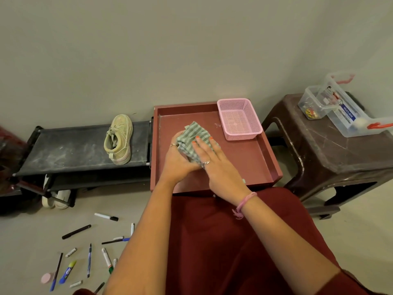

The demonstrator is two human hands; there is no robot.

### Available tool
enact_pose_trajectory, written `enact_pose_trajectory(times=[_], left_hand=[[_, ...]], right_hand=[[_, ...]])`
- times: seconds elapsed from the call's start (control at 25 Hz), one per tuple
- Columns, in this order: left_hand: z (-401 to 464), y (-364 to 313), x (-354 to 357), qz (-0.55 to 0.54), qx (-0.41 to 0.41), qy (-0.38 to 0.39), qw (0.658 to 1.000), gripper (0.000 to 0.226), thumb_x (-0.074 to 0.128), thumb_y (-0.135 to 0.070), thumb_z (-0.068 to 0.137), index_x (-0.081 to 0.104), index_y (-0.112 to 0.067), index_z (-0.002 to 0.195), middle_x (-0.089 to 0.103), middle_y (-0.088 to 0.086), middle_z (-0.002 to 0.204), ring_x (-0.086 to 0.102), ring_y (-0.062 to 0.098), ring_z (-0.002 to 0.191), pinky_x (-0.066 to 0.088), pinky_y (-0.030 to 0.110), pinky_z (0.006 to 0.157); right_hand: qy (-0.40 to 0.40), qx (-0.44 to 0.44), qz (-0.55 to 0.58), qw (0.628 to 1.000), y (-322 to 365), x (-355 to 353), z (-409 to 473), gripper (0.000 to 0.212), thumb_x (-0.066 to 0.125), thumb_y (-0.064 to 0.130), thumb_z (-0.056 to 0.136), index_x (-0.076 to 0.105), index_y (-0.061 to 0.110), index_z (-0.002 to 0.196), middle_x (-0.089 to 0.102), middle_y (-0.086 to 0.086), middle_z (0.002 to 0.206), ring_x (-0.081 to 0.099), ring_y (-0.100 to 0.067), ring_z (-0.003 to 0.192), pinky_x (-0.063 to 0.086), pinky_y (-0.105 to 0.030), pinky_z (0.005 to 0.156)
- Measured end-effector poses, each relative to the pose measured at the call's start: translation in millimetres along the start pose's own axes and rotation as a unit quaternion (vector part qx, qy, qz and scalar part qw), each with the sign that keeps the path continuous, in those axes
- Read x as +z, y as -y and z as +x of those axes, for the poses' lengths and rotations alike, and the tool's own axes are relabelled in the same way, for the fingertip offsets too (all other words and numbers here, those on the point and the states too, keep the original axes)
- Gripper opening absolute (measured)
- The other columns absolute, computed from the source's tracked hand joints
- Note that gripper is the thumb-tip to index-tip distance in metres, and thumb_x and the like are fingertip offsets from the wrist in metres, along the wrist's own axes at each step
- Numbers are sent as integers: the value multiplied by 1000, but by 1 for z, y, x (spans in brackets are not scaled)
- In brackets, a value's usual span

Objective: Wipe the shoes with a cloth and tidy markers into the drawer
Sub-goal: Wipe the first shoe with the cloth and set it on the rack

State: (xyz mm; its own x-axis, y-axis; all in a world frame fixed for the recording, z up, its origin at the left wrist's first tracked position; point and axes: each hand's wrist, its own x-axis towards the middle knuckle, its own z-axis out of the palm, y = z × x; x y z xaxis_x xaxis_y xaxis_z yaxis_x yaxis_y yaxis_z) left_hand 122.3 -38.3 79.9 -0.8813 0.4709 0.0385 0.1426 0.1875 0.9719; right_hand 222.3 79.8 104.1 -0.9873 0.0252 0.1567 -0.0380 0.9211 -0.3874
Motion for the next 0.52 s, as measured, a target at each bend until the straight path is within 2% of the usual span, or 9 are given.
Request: enact_pose_trajectory(times=[0.12, 0.28, 0.36, 0.52], left_hand=[[2, -6, 4, 2, -9, 6, 1000, 95, 89, -2, 56, 36, -25, 131, 55, -16, 118, 54, -17, 103, 44, 4, 81], [-2, -3, -6, 42, 4, 38, 998, 100, 94, -12, 53, 34, -26, 132, 47, -19, 125, 44, -20, 112, 35, -1, 87], [-5, -2, -9, 45, 5, 48, 998, 101, 94, -12, 53, 34, -24, 134, 47, -16, 127, 44, -16, 116, 35, 0, 90], [-4, -5, 5, 15, 0, 57, 998, 97, 89, -2, 54, 36, -29, 130, 53, -18, 122, 53, -12, 110, 43, 8, 88]], right_hand=[[16, 76, 137, 988, -9, -9, 12, 91, 44, -16, 78, 10, 23, 153, 6, 8, 160, 3, -16, 148, 13, -28, 118], [72, 183, 325, 925, -12, -16, 10, 86, 39, -18, 79, 10, 17, 153, 12, 0, 159, 10, -13, 147, 12, -28, 120], [64, 182, 323, 926, -5, -14, 2, 85, 39, -17, 80, 8, 15, 153, 9, 0, 160, 7, -13, 148, 9, -28, 120], [37, 109, 189, 975, 2, -11, -13, 88, 37, -16, 81, 4, 23, 153, -4, 12, 160, -7, -11, 147, 6, -24, 117]])
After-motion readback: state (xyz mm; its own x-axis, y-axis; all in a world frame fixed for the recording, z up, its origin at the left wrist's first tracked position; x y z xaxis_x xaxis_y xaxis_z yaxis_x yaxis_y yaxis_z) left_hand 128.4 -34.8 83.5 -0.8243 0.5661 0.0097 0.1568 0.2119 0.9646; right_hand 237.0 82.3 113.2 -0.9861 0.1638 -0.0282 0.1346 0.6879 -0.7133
